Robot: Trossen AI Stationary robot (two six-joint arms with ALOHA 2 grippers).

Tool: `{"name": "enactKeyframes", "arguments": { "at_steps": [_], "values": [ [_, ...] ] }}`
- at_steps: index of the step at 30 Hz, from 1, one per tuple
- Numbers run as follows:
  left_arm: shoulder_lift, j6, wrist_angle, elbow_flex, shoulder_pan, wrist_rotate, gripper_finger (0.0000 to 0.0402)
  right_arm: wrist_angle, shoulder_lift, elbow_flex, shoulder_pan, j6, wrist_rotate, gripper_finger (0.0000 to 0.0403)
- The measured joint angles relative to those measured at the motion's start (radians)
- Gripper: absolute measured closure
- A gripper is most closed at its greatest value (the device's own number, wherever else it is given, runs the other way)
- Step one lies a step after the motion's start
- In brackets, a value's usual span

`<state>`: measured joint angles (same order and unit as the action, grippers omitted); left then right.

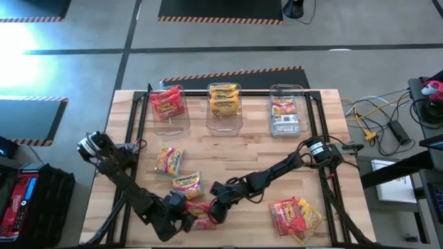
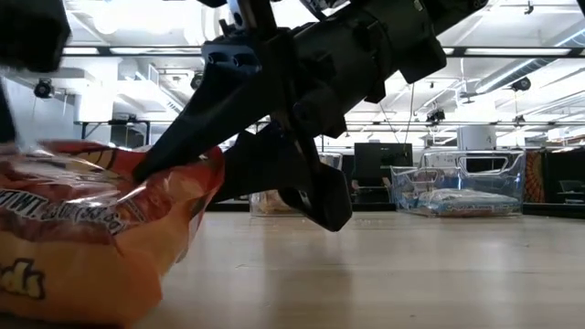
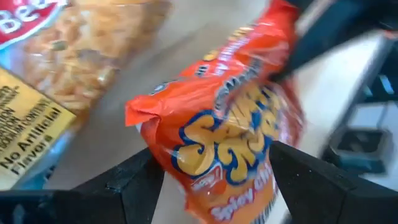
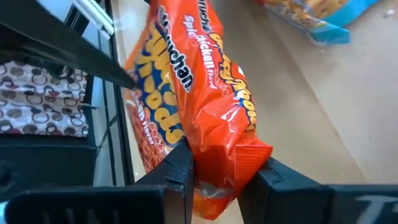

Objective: Sort Maruchan noodles
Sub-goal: Put the orange noodle pack into the left transparent bin

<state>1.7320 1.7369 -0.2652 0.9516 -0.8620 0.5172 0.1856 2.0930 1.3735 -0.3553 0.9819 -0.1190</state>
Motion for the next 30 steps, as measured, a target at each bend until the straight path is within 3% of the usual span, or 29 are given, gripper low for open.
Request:
{"name": "enactKeyframes", "arguments": {
  "at_steps": [6,13,19,30],
  "values": [
    [-0.051,-0.167,0.01,0.0,-0.028,0.02,0.0135,-0.001,-0.004,0.001,0.0,-0.122,-0.03,0.033],
    [-0.058,-0.322,0.047,0.0,-0.028,0.02,0.0135,-0.022,-0.01,0.013,0.0,-0.38,-0.048,0.033],
    [-0.062,-0.372,0.059,0.019,-0.026,0.018,0.0135,-0.096,-0.011,0.049,0.0,-0.532,-0.05,0.0331],
    [-0.076,-0.364,-0.205,0.159,-0.054,0.037,0.0135,-0.284,-0.011,0.114,0.004,-0.6,-0.039,0.0331]
  ]
}}
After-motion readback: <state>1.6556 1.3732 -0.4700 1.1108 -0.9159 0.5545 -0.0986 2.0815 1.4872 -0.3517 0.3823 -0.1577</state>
